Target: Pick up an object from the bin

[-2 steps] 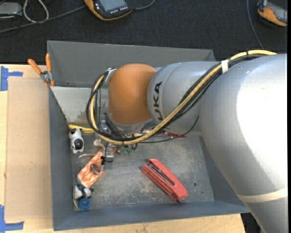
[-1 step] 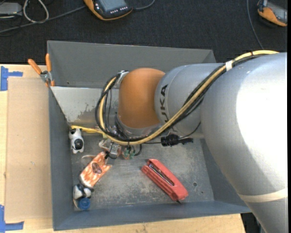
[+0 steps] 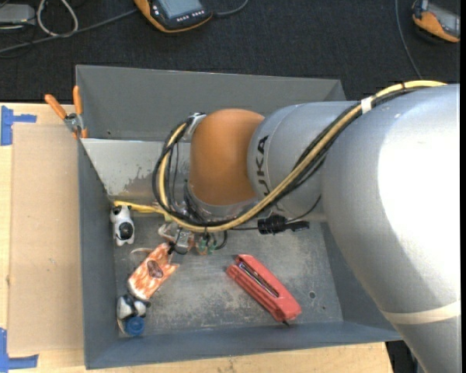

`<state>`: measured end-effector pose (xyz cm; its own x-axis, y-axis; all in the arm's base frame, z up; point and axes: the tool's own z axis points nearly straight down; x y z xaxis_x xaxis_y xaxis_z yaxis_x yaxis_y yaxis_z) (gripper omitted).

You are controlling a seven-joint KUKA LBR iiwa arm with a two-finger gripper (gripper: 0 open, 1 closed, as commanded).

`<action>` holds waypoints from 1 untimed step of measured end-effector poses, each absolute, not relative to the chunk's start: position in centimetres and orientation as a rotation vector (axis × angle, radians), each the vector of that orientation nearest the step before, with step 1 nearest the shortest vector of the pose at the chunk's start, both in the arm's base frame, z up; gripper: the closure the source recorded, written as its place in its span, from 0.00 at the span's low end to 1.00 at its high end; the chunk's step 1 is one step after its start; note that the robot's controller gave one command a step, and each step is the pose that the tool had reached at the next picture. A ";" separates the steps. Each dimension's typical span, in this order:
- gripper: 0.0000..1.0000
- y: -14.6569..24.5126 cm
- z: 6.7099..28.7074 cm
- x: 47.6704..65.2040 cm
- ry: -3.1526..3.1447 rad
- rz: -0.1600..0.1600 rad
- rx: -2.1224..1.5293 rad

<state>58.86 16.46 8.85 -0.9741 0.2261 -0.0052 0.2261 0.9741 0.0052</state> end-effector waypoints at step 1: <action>1.00 15.6 14.5 57.6 3.127 0.002 0.320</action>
Offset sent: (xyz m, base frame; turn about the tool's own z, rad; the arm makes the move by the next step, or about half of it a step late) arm -0.0536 0.0217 0.1914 -0.0678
